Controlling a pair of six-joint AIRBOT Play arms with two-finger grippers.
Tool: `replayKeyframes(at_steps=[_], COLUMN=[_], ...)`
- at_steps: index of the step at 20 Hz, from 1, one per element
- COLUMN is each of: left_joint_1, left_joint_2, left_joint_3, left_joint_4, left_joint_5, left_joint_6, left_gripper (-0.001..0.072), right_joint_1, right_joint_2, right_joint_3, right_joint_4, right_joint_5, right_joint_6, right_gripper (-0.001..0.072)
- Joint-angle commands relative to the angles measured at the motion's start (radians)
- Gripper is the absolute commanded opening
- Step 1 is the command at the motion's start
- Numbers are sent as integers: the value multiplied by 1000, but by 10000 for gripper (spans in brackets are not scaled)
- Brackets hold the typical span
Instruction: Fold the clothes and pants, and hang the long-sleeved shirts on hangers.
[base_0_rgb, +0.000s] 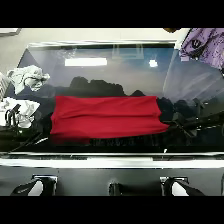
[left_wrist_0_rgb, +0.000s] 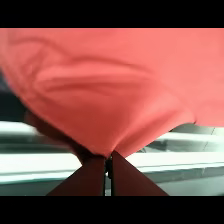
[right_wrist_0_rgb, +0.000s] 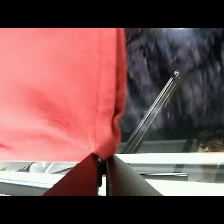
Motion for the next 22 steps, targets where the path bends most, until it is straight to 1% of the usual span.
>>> replayKeyframes(at_steps=[1,3,5,6,7,8,9,12,14,17,20,22], left_joint_1=[-50,-82,-95,-98,-98,-98,-101,-105,-105,-117,-135,-142], left_joint_2=[37,-35,-139,-198,-255,-312,-376,-563,-677,-837,-973,-1035], left_joint_3=[7,27,82,120,161,206,259,431,545,710,844,891], left_joint_4=[19,19,15,15,7,-1,-4,-3,-3,-6,-8,-8], left_joint_5=[-17,53,102,122,135,147,155,156,156,153,143,142], left_joint_6=[-55,-54,-40,-39,-16,-8,2,29,28,30,30,27], left_gripper=[16,16,16,16,16,16,16,16,16,16,16,17], right_joint_1=[0,7,71,113,152,182,201,223,238,271,274,274], right_joint_2=[68,40,-7,-35,-66,-102,-140,-254,-328,-434,-505,-536], right_joint_3=[1,11,37,48,61,80,106,189,248,332,368,370], right_joint_4=[-8,29,26,20,7,-18,-45,-50,-47,-54,-53,-43], right_joint_5=[-15,37,139,209,284,356,396,442,472,507,537,551], right_joint_6=[35,-6,-43,-45,-39,-10,21,27,-10,-17,-8,-8], right_gripper=[29,29,29,29,29,29,29,30,30,30,31,42])
